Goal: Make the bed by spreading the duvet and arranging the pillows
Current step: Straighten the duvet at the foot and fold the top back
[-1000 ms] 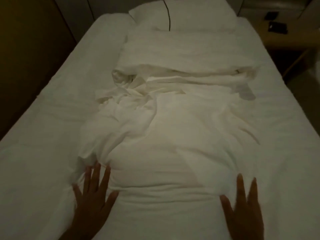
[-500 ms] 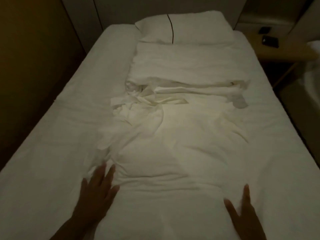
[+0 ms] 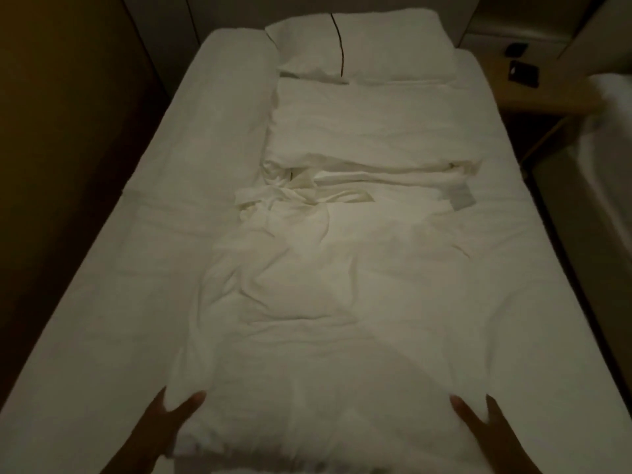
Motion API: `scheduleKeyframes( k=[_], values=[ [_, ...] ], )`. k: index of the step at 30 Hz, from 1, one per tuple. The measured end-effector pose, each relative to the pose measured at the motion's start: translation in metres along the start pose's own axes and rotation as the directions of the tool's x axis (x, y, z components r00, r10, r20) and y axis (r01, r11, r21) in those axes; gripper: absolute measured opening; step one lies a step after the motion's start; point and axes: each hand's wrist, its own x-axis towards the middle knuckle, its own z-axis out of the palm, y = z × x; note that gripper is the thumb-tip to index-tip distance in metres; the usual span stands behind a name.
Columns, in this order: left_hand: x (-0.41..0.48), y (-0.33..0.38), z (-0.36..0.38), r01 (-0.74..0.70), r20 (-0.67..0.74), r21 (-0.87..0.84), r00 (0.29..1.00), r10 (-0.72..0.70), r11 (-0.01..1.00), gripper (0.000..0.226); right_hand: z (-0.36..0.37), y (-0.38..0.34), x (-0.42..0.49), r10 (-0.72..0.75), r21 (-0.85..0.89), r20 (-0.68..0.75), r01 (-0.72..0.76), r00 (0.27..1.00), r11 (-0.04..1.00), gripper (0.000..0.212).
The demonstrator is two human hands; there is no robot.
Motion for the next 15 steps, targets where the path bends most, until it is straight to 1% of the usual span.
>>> scheduleKeyframes(
  k=[1, 2, 3, 4, 5, 6, 7, 8, 10, 11, 12, 13, 14, 15],
  values=[
    [-0.020, 0.026, -0.002, -0.028, -0.009, -0.023, 1.000, 0.028, 0.999, 0.105, -0.005, -0.008, -0.005, -0.012, -0.014, -0.007, 0.012, 1.000, 1.000, 0.143],
    [-0.033, 0.047, -0.004, -0.061, -0.035, -0.045, 0.998, 0.060, 0.997, 0.100, -0.013, -0.016, -0.014, -0.015, -0.019, -0.003, 0.015, 1.000, 1.000, 0.140],
    [-0.041, 0.063, -0.007, -0.107, -0.064, -0.053, 0.993, 0.104, 0.993, 0.098, -0.019, -0.029, -0.024, -0.027, -0.007, -0.002, 0.027, 1.000, 1.000, 0.133],
    [-0.049, 0.079, -0.012, -0.170, -0.072, -0.067, 0.984, 0.166, 0.983, 0.096, -0.028, -0.044, -0.031, -0.031, 0.000, -0.018, 0.031, 0.999, 1.000, 0.129],
    [-0.056, 0.095, -0.019, -0.246, -0.067, -0.078, 0.968, 0.242, 0.966, 0.090, -0.037, -0.056, -0.034, -0.045, 0.009, -0.035, 0.046, 0.998, 0.999, 0.131],
    [-0.060, 0.112, -0.026, -0.321, -0.049, -0.076, 0.947, 0.318, 0.944, 0.080, -0.045, -0.068, -0.038, -0.053, 0.014, -0.042, 0.054, 0.998, 0.998, 0.134],
    [-0.060, 0.125, -0.034, -0.398, -0.022, -0.069, 0.917, 0.398, 0.915, 0.069, -0.056, -0.074, -0.039, -0.077, 0.005, -0.030, 0.078, 0.997, 0.997, 0.130],
    [-0.059, 0.138, -0.040, -0.458, 0.015, -0.074, 0.888, 0.460, 0.886, 0.055, -0.073, -0.074, -0.034, -0.106, 0.004, -0.006, 0.106, 0.994, 0.994, 0.115],
    [-0.066, 0.174, -0.045, -0.503, 0.050, -0.131, 0.857, 0.512, 0.854, 0.031, -0.095, -0.086, -0.044, -0.224, 0.098, 0.017, 0.221, 0.974, 0.970, 0.083],
    [-0.068, 0.195, -0.045, -0.510, 0.048, -0.179, 0.849, 0.525, 0.841, 0.025, -0.101, -0.105, -0.054, -0.275, 0.159, -0.001, 0.272, 0.961, 0.949, 0.075],
    [-0.070, 0.215, -0.044, -0.518, 0.047, -0.219, 0.841, 0.539, 0.827, 0.024, -0.107, -0.122, -0.058, -0.291, 0.235, -0.057, 0.296, 0.955, 0.926, 0.069],
    [-0.070, 0.231, -0.042, -0.516, 0.055, -0.258, 0.836, 0.546, 0.817, 0.024, -0.112, -0.140, -0.062, -0.348, 0.276, -0.062, 0.351, 0.935, 0.895, 0.065],
    [-0.071, 0.248, -0.041, -0.497, 0.075, -0.311, 0.837, 0.542, 0.810, 0.032, -0.114, -0.157, -0.067, -0.393, 0.301, -0.073, 0.396, 0.916, 0.867, 0.059],
    [-0.071, 0.265, -0.039, -0.476, 0.107, -0.351, 0.835, 0.539, 0.806, 0.046, -0.118, -0.174, -0.070, -0.458, 0.306, -0.072, 0.457, 0.886, 0.835, 0.052]
  ],
)
